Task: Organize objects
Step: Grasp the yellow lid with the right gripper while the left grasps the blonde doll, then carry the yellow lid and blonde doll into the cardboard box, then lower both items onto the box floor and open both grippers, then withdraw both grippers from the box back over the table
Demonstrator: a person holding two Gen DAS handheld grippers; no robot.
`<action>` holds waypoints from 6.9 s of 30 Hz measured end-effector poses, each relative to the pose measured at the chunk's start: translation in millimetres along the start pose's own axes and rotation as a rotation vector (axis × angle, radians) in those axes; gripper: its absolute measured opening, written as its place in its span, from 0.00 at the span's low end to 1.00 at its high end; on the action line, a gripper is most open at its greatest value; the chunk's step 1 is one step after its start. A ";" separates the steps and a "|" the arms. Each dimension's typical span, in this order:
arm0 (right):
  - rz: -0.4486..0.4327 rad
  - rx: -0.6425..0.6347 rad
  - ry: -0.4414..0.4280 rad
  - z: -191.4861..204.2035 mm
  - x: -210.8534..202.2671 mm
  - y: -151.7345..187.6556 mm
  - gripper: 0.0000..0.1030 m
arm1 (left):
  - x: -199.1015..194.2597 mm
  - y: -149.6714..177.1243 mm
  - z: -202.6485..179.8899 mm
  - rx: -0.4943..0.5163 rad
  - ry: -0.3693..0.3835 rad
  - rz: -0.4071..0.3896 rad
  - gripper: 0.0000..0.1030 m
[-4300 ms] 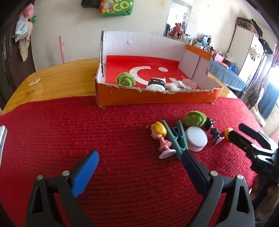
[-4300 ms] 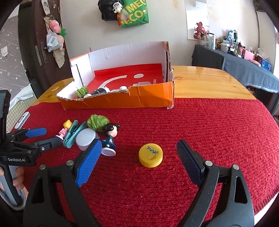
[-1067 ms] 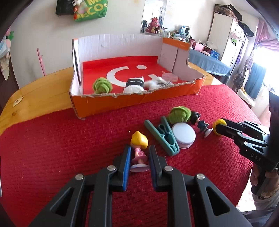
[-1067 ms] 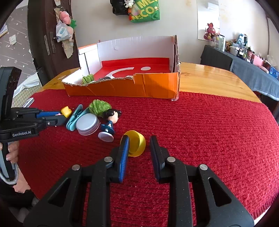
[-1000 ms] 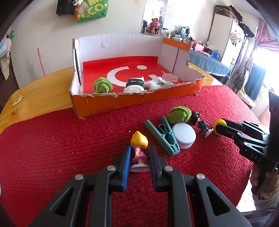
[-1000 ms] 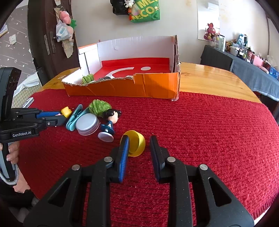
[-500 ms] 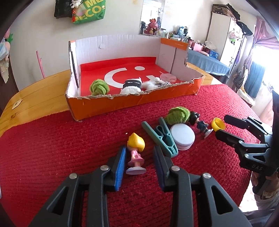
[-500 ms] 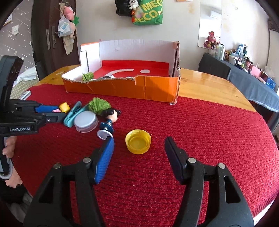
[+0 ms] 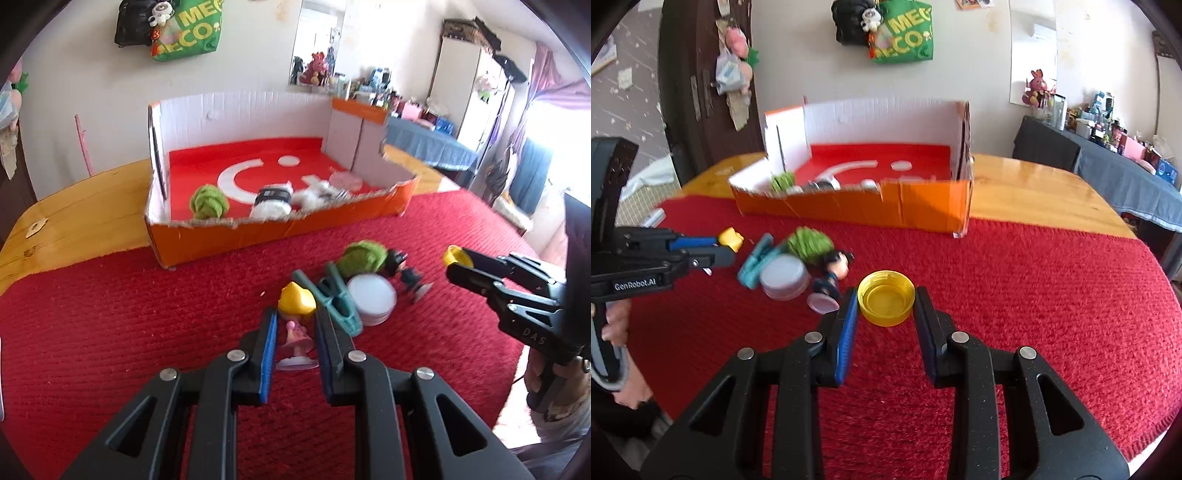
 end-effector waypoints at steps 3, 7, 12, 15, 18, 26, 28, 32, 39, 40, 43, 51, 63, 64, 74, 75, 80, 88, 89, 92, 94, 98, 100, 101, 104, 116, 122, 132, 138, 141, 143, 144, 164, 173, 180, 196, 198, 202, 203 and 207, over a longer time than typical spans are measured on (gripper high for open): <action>-0.026 -0.003 -0.006 1.3 -8.2 -8.8 0.28 | -9.7 -6.6 -5.1 0.018 0.002 -0.030 0.20; -0.032 -0.006 -0.030 5.2 -12.7 -15.1 0.28 | -18.7 -12.0 -9.6 0.027 0.019 -0.055 0.20; -0.032 -0.007 -0.045 7.2 -13.9 -20.1 0.28 | -28.6 -19.3 -13.1 0.027 0.042 -0.078 0.20; -0.044 0.000 -0.064 4.4 -15.1 -32.5 0.28 | -35.8 -33.9 -14.8 0.038 0.063 -0.103 0.20; -0.066 -0.014 -0.082 3.3 -16.7 -50.9 0.28 | -40.0 -48.6 -16.8 0.053 0.068 -0.120 0.20; -0.088 -0.077 -0.124 7.1 5.1 -108.4 0.28 | -19.5 -98.8 -0.9 0.045 0.093 -0.102 0.20; -0.075 -0.098 -0.133 9.5 16.4 -120.4 0.28 | -11.8 -108.6 4.9 0.038 0.096 -0.085 0.20; -0.018 -0.127 -0.164 14.0 48.4 -140.1 0.28 | 12.2 -127.2 19.2 0.029 0.087 -0.036 0.20; 0.129 -0.187 -0.185 28.0 117.6 -153.2 0.28 | 63.1 -147.2 44.2 0.026 0.061 0.080 0.20; 0.150 -0.204 -0.182 31.0 127.6 -153.6 0.28 | 70.2 -149.0 48.6 0.020 0.061 0.100 0.20; 0.202 -0.244 -0.181 37.1 147.7 -150.6 0.28 | 88.0 -150.4 58.4 0.009 0.059 0.154 0.20; 0.300 -0.305 -0.188 45.2 176.2 -147.0 0.28 | 118.9 -148.1 77.1 0.005 0.021 0.246 0.20; 0.398 -0.333 -0.191 48.0 196.7 -141.7 0.28 | 129.8 -140.8 81.0 0.015 0.023 0.314 0.20; 0.404 -0.334 -0.192 48.0 196.9 -141.3 0.28 | 129.4 -140.5 81.1 0.014 0.025 0.316 0.20; 0.444 -0.326 -0.198 44.1 204.9 -146.4 0.28 | 126.9 -141.9 80.3 0.012 0.030 0.325 0.20; 0.445 -0.328 -0.197 44.0 205.0 -146.8 0.28 | 127.4 -142.2 79.9 0.013 0.029 0.325 0.20; 0.443 -0.344 -0.189 44.5 204.0 -148.0 0.29 | 127.2 -143.1 79.0 0.013 0.030 0.328 0.21; 0.446 -0.346 -0.187 46.9 206.6 -148.5 0.28 | 123.6 -142.5 78.1 0.006 0.034 0.326 0.20; 0.446 -0.345 -0.187 47.8 206.2 -148.5 0.29 | 124.4 -142.8 78.2 0.005 0.034 0.326 0.20; 0.446 -0.342 -0.188 48.0 201.5 -145.7 0.29 | 123.7 -142.1 78.6 0.004 0.034 0.326 0.20; 0.447 -0.340 -0.189 44.1 196.8 -142.4 0.29 | 122.8 -141.7 78.3 0.003 0.032 0.326 0.20; 0.446 -0.342 -0.189 43.6 196.1 -142.7 0.29 | 119.9 -141.7 80.4 -0.004 0.034 0.325 0.21; 0.447 -0.338 -0.190 43.5 195.5 -143.0 0.29 | 119.4 -141.4 79.9 -0.006 0.034 0.323 0.21; 0.447 -0.339 -0.190 46.7 198.0 -142.0 0.29 | 119.7 -141.6 80.5 -0.006 0.034 0.323 0.21; 0.447 -0.336 -0.190 47.1 197.9 -142.5 0.29 | 119.1 -141.4 80.0 -0.006 0.036 0.322 0.21; 0.447 -0.326 -0.196 43.5 201.5 -144.8 0.29 | 127.7 -142.8 77.3 -0.005 0.037 0.316 0.22; 0.448 -0.317 -0.203 39.6 201.6 -146.9 0.29 | 125.6 -140.8 76.0 -0.009 0.038 0.312 0.22; 0.441 -0.310 -0.203 34.7 199.6 -153.7 0.29 | 110.3 -148.2 78.5 -0.011 0.039 0.290 0.26; 0.434 -0.307 -0.201 31.4 192.1 -157.6 0.29 | 103.6 -148.3 78.9 -0.018 0.042 0.277 0.26; 0.420 -0.300 -0.206 29.1 185.8 -162.7 0.29 | 96.3 -147.4 77.7 -0.025 0.045 0.266 0.26; 0.406 -0.298 -0.206 28.0 179.9 -166.8 0.29 | 89.3 -147.4 75.2 -0.027 0.050 0.252 0.26; 0.397 -0.299 -0.203 27.9 175.0 -168.4 0.29 | 86.2 -147.3 74.1 -0.026 0.052 0.246 0.27; 0.147 -0.197 -0.205 28.6 43.7 -157.2 0.29 | -21.2 -119.9 24.0 0.009 0.011 -0.025 0.62; 0.027 -0.103 -0.228 23.7 -4.9 -139.9 0.42 | -52.5 -96.3 -0.2 0.023 0.005 -0.138 0.72; -0.053 -0.070 -0.182 25.5 -25.5 -116.9 0.59 | -62.7 -75.1 -13.0 0.020 -0.020 -0.194 0.77; -0.081 0.004 -0.004 20.9 -22.2 -49.8 0.81 | -32.2 -16.2 -15.9 -0.043 -0.104 -0.150 0.91; -0.067 0.016 0.003 20.5 -18.2 -43.0 0.81 | -27.1 -10.0 -13.9 -0.063 -0.109 -0.142 0.91; -0.020 0.037 -0.008 20.3 -7.3 -31.0 0.81 | -14.9 0.7 -11.4 -0.088 -0.099 -0.102 0.92; -0.013 0.038 -0.008 19.9 -5.4 -30.1 0.81 | -11.0 2.9 -10.3 -0.094 -0.096 -0.088 0.92; 0.003 0.051 -0.005 16.3 -0.7 -26.7 0.82 | 2.1 8.2 -5.5 -0.119 -0.078 -0.042 0.92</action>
Point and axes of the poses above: each gripper's, at about its wrist camera, not at the fingertips, and x roughly the way its jaws point, z to its left, y to its underside, the point moved 2 cm from there along x, roughly the way its jaws point, and after that the axes turned 12 degrees about y, right-handed, at the moved point
